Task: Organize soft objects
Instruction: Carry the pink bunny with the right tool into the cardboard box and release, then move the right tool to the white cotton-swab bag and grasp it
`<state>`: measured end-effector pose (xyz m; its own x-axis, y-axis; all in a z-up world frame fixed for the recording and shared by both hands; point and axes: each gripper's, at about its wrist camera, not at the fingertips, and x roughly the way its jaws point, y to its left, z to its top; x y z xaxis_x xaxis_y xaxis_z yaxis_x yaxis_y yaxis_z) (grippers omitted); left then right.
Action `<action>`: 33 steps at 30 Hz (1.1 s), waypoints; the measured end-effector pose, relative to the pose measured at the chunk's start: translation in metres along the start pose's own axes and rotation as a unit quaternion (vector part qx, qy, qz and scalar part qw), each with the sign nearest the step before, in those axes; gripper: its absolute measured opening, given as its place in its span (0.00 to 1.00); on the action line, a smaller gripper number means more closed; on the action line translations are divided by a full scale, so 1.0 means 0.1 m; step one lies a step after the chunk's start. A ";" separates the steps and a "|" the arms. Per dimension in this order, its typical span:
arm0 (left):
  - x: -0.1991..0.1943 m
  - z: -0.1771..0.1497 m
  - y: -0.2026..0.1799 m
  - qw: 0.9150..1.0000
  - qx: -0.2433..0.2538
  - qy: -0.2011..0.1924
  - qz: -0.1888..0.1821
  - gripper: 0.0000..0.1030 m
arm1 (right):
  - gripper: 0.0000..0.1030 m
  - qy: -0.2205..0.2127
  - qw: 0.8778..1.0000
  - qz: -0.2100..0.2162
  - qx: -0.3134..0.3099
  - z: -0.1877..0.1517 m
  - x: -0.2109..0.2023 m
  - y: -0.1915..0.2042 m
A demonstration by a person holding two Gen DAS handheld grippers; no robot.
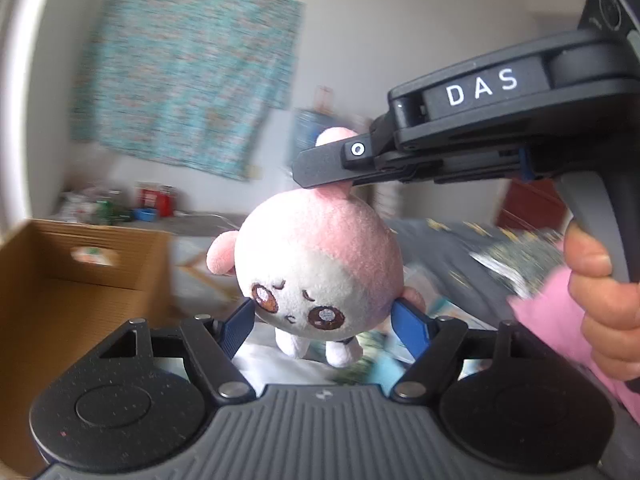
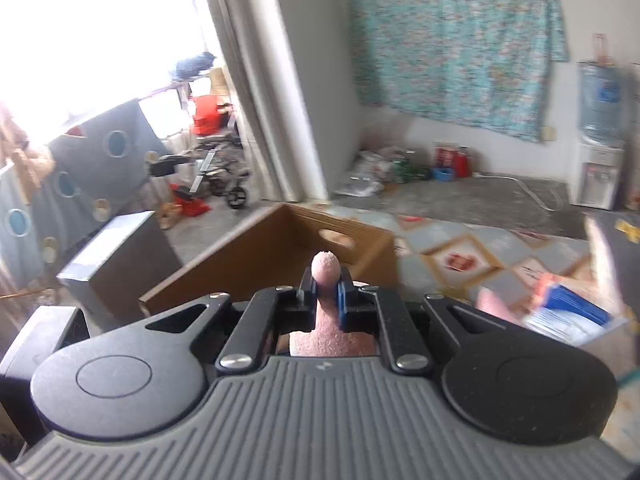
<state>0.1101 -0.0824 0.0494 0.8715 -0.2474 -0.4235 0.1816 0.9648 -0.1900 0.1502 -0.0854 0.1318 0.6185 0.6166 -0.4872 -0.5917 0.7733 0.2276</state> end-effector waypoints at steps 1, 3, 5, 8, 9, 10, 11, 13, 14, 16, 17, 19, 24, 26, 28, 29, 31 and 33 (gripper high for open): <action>-0.06 0.04 0.11 1.000 -0.009 -0.005 0.015 0.74 | 0.08 0.001 1.000 0.015 -0.002 0.08 0.11 0.07; -0.14 0.12 0.35 0.998 -0.025 -0.009 0.049 0.74 | 0.08 0.007 0.999 0.048 0.001 0.22 0.36 0.20; -0.16 0.20 0.59 0.996 -0.039 -0.008 0.083 0.75 | 0.08 0.018 0.996 0.086 0.017 0.37 0.68 0.29; -0.09 0.26 0.95 0.988 -0.071 -0.003 0.134 0.75 | 0.08 0.037 0.990 0.130 0.039 0.53 1.20 0.36; -0.04 0.25 1.05 0.985 -0.080 0.000 0.151 0.75 | 0.08 0.044 0.989 0.135 0.045 0.55 1.39 0.38; 0.01 0.24 1.14 0.981 -0.088 0.007 0.170 0.76 | 0.08 0.056 0.987 0.139 0.051 0.57 1.57 0.38; 0.07 0.22 1.24 0.978 -0.095 0.015 0.187 0.76 | 0.08 0.070 0.986 0.140 0.058 0.56 1.78 0.40; 0.17 0.13 1.39 0.971 -0.112 0.035 0.207 0.76 | 0.08 0.095 0.985 0.131 0.062 0.50 2.15 0.38; 0.23 0.09 1.45 0.969 -0.121 0.046 0.212 0.76 | 0.08 0.108 0.984 0.124 0.061 0.44 2.34 0.36; 0.32 0.03 1.58 0.964 -0.138 0.064 0.216 0.76 | 0.08 0.138 0.983 0.106 0.059 0.30 2.69 0.29; 0.37 0.01 1.61 0.963 -0.143 0.072 0.218 0.76 | 0.08 0.153 0.983 0.091 0.054 0.23 2.85 0.24; 0.40 -0.02 1.68 0.961 -0.149 0.080 0.219 0.76 | 0.08 0.182 0.981 0.058 0.043 0.06 3.13 0.10; 0.30 -0.04 1.81 0.962 -0.150 0.078 0.216 0.76 | 0.08 0.186 0.982 -0.012 -0.009 0.02 3.36 -0.18; 0.26 -0.07 1.84 0.962 -0.145 0.074 0.219 0.76 | 0.08 0.180 0.983 -0.024 -0.018 0.08 3.37 -0.26; 0.27 -0.09 1.86 0.962 -0.145 0.072 0.219 0.76 | 0.08 0.169 0.984 -0.041 -0.036 0.12 3.39 -0.32; 0.28 -0.09 1.86 0.962 -0.145 0.072 0.218 0.76 | 0.08 0.162 0.985 -0.049 -0.044 0.14 3.41 -0.36; 0.30 -0.10 1.87 0.962 -0.145 0.073 0.219 0.76 | 0.09 0.154 0.985 -0.055 -0.049 0.19 3.46 -0.45; 0.32 -0.11 1.88 0.962 -0.145 0.074 0.219 0.76 | 0.10 0.146 0.986 -0.059 -0.056 0.23 3.51 -0.55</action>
<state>0.1672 0.0900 -0.0101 0.7568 0.1462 -0.6371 -0.3409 0.9199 -0.1939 0.4112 0.0920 -0.0326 0.5203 0.4418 -0.7308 -0.5886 0.8055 0.0679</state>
